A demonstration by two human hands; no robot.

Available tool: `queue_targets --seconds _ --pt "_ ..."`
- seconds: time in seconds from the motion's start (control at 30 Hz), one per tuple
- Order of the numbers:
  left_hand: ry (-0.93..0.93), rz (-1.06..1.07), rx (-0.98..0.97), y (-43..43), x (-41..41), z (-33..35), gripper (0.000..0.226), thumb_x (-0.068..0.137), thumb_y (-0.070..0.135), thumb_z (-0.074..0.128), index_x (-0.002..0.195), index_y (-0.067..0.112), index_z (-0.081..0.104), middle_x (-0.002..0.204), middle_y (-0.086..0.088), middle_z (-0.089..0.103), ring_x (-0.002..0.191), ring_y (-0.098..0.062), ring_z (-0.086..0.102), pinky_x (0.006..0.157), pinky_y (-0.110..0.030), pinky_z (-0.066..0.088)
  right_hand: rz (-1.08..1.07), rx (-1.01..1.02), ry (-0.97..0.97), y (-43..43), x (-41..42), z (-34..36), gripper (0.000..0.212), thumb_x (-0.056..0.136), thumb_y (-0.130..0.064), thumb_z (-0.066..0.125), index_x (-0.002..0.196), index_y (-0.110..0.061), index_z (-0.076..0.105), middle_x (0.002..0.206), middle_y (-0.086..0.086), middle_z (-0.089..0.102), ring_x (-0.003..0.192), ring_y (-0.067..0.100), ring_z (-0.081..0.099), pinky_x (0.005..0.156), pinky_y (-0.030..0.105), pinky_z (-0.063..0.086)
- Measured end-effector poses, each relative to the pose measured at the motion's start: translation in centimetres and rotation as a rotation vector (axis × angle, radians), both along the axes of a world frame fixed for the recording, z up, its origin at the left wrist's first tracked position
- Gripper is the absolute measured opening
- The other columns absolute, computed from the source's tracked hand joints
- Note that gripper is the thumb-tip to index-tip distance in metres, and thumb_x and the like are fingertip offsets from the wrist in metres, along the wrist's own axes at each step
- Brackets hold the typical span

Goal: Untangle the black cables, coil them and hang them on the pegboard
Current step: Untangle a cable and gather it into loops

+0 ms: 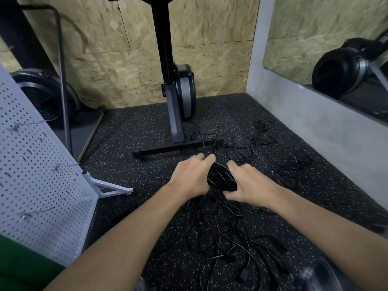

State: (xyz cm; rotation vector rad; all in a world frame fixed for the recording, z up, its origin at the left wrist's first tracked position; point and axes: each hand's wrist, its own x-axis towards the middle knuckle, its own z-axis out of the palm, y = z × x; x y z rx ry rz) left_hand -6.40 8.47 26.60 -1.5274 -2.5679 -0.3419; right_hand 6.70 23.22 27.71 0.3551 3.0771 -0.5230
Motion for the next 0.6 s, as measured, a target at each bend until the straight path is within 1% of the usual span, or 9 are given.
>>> queue_targets --seconds 0.1,0.13,0.2,0.23,0.3,0.37,0.43,0.5,0.6 --pt "0.043 -0.031 0.046 0.0 0.0 -0.1 0.046 0.085 0.026 0.07 0.124 0.026 0.047 0.105 0.003 0.053 0.101 -0.021 0.055 0.068 -0.038 0.048 -0.048 -0.143 0.023 0.3 0.0 -0.3 0.045 0.073 -0.037 0.082 0.101 -0.025 0.048 0.087 -0.005 0.067 0.077 0.016 0.067 0.069 0.038 0.059" --pt "0.051 -0.039 0.062 0.0 0.0 -0.1 0.045 0.086 0.026 0.07 0.125 0.026 0.047 0.106 0.004 0.053 0.102 -0.021 0.054 0.067 -0.038 0.048 -0.046 -0.181 0.031 0.4 -0.1 -0.3 0.044 0.072 -0.035 0.082 0.1 -0.026 0.05 0.087 -0.007 0.067 0.076 0.013 0.067 0.068 0.034 0.058" --pt "0.043 -0.049 0.095 0.0 -0.2 -0.3 0.044 0.087 0.026 0.069 0.125 0.027 0.047 0.106 0.005 0.051 0.102 -0.019 0.052 0.066 -0.037 0.046 -0.029 -0.223 0.039 0.5 -0.1 0.0 0.039 0.075 -0.028 0.082 0.1 -0.025 0.053 0.085 -0.007 0.068 0.073 0.009 0.066 0.06 0.022 0.052" --pt "0.031 -0.052 0.11 0.0 -0.2 -0.4 0.043 0.087 0.027 0.068 0.124 0.028 0.047 0.105 0.006 0.05 0.102 -0.018 0.051 0.066 -0.036 0.045 -0.019 -0.227 0.038 0.5 -0.1 0.2 0.037 0.077 -0.026 0.081 0.101 -0.023 0.053 0.085 -0.006 0.068 0.072 0.009 0.066 0.057 0.02 0.049" --pt "-0.009 -0.065 0.127 0.0 -0.4 -0.6 0.043 0.087 0.028 0.069 0.124 0.03 0.047 0.104 0.008 0.048 0.101 -0.017 0.051 0.067 -0.036 0.047 -0.001 -0.239 0.024 0.8 0.0 0.3 0.038 0.079 -0.027 0.081 0.105 -0.021 0.054 0.088 -0.005 0.068 0.075 0.01 0.066 0.06 0.023 0.052" --pt "-0.047 -0.088 0.143 -0.1 -0.5 -0.8 0.044 0.087 0.03 0.07 0.125 0.032 0.048 0.104 0.009 0.048 0.101 -0.015 0.05 0.072 -0.039 0.053 0.011 -0.283 0.005 1.1 0.1 0.4 0.04 0.078 -0.029 0.083 0.106 -0.023 0.055 0.091 -0.006 0.069 0.081 0.009 0.067 0.068 0.029 0.056" --pt "-0.06 -0.111 0.15 -0.2 -0.7 -0.8 0.046 0.087 0.032 0.071 0.126 0.032 0.047 0.105 0.009 0.048 0.1 -0.013 0.048 0.076 -0.04 0.055 0.023 -0.335 0.005 1.3 0.2 0.3 0.041 0.076 -0.028 0.085 0.105 -0.025 0.056 0.093 -0.006 0.071 0.085 0.007 0.068 0.074 0.029 0.056" --pt "-0.054 -0.124 0.157 -0.2 -0.8 -0.8 0.046 0.087 0.033 0.07 0.127 0.032 0.048 0.105 0.009 0.047 0.1 -0.012 0.047 0.075 -0.041 0.055 0.031 -0.393 0.002 1.2 0.3 0.5 0.043 0.076 -0.022 0.086 0.107 -0.025 0.057 0.093 -0.005 0.074 0.084 0.005 0.07 0.077 0.029 0.056" --pt "-0.051 -0.142 0.162 -0.4 -1.0 -0.8 0.044 0.089 0.031 0.069 0.129 0.034 0.05 0.107 0.01 0.048 0.101 -0.011 0.046 0.074 -0.041 0.056 0.054 -0.555 -0.039 0.9 0.1 0.6 0.046 0.078 -0.01 0.085 0.113 -0.018 0.056 0.086 0.002 0.078 0.078 0.016 0.077 0.083 0.036 0.06"
